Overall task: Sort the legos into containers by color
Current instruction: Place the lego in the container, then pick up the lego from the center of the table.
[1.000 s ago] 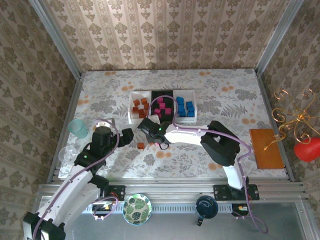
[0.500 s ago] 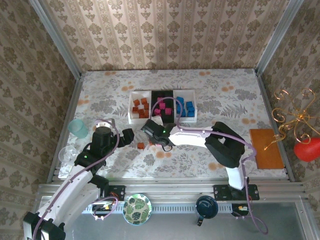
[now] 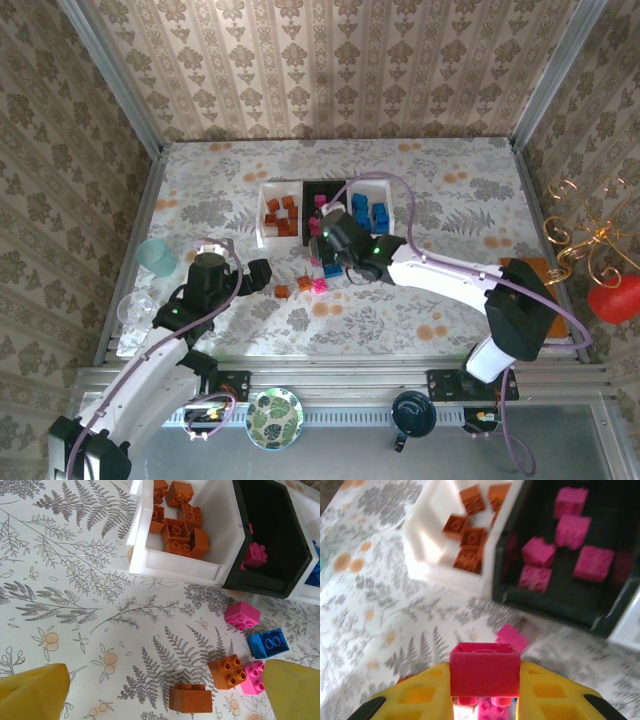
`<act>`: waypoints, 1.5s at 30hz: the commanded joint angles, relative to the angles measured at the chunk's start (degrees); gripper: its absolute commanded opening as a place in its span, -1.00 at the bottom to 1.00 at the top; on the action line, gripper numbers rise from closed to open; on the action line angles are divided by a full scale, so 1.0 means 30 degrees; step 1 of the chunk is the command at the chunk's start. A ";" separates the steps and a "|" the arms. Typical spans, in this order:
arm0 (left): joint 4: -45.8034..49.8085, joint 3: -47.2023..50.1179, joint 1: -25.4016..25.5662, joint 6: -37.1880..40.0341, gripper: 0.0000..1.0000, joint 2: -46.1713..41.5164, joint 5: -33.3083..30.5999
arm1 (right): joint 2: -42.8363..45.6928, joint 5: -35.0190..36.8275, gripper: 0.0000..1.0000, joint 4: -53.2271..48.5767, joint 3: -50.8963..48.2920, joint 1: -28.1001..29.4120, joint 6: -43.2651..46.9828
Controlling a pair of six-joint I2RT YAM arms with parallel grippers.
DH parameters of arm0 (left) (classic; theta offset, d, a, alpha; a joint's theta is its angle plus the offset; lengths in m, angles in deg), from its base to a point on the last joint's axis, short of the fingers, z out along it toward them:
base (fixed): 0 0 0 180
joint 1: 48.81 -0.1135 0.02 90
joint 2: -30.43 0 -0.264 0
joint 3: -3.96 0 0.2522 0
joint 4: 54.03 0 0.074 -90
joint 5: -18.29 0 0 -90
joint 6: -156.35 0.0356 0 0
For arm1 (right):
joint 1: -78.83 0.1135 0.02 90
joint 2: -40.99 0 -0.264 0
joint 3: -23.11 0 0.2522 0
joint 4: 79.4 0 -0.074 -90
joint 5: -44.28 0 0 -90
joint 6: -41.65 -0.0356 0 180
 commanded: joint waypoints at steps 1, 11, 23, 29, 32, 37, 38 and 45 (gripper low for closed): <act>-0.0512 0.0029 -0.0002 -0.0275 1.00 -0.0122 0.0435 | -0.1771 -0.0550 -0.48 -0.0915 0.2243 -0.1532 0.0745; 0.0087 0.0079 0.0020 -0.0539 1.00 -0.0558 0.0521 | -0.8171 0.0385 -0.34 -0.3949 0.9827 -0.3446 0.1685; 0.0759 -0.0114 0.0481 -0.0167 0.90 0.0537 0.1270 | -0.4946 -0.0393 0.39 -0.3059 0.7058 -0.2471 0.2067; 0.1531 -0.0164 0.3204 0.0106 0.85 0.2957 -0.0222 | -0.2086 -0.0112 0.40 -0.1679 0.2408 -0.1537 0.1280; 0.1041 -0.0206 0.4904 -0.0009 0.78 0.4514 -0.1561 | -0.1092 -0.0115 0.41 -0.1207 0.0731 -0.1500 0.0684; -0.0167 -0.0857 0.6026 0.0327 0.71 0.7613 -0.2477 | 0.0123 0.0158 0.41 -0.0938 -0.0586 -0.1463 0.0394; -0.0333 -0.1086 0.6302 0.0462 0.71 0.8228 -0.2905 | 0.0331 0.0228 0.41 -0.0910 -0.0723 -0.1455 0.0376; -0.2036 -0.2109 0.6787 0.0748 0.54 1.1821 -0.3725 | 0.1562 0.0373 0.42 -0.0844 -0.1362 -0.1469 0.0346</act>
